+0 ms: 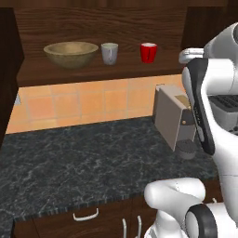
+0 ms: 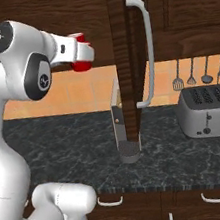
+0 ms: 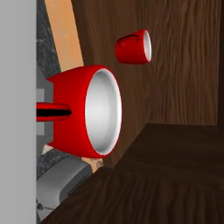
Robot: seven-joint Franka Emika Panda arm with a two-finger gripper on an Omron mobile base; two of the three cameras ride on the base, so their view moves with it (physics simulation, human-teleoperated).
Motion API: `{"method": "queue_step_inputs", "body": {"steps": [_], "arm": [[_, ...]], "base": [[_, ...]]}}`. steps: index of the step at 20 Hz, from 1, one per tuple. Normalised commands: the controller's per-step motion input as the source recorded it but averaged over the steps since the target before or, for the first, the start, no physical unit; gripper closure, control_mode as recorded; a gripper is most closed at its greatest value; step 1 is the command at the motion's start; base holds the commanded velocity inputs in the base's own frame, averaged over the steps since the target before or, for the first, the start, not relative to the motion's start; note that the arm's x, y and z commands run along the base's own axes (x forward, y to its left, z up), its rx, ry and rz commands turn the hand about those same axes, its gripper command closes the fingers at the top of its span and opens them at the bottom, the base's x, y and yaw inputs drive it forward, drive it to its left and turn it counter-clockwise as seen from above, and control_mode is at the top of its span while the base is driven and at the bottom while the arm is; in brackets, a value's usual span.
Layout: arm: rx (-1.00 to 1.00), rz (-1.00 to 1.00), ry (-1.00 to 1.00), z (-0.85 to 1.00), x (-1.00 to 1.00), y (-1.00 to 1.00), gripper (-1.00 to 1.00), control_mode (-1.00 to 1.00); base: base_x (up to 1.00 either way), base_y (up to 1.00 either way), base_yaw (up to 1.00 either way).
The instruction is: Gather all objects into one cabinet and sort the glasses and bowls to opposite sides.
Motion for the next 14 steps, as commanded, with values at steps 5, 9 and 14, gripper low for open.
{"method": "queue_step_inputs", "body": {"steps": [5, 9, 14], "arm": [[0.00, -0.01, 0.10, 0.00, 0.71, -0.41, 1.00, -1.00], [0.01, 0.00, 0.01, 0.00, 0.88, -0.31, 1.00, -1.00], [0.00, 0.00, 0.00, 0.00, 0.90, -0.11, 1.00, -1.00]], "base": [[0.00, 0.00, 0.00], [0.00, 0.00, 0.00], [0.00, 0.00, 0.00]]}}
